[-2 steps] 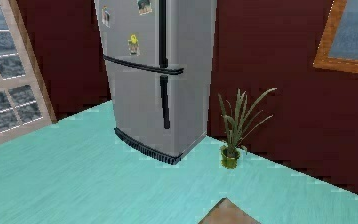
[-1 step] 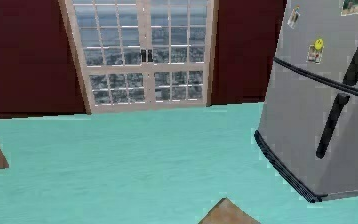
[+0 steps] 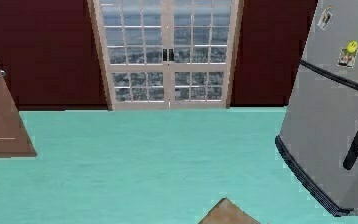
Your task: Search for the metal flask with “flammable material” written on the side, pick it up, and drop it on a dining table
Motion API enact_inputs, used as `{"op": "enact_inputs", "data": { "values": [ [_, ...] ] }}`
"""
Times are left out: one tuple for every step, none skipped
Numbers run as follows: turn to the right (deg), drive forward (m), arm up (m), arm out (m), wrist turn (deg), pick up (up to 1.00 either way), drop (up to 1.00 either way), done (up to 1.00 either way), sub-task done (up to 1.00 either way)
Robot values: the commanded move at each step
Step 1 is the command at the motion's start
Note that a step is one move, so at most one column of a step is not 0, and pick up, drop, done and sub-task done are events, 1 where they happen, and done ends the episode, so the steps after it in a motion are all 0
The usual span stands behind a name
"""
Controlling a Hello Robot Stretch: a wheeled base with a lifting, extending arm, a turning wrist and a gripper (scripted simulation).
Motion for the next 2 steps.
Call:
{"op": "enact_inputs", "data": {
  "values": [
    [0.0, 0.05, 0.00, 0.00, 0.0, 0.00, 0.00, 0.00, 0.00],
    [-45.0, 0.00, 0.00, 0.00, 0.0, 0.00, 0.00, 0.00, 0.00]
  ]
}}
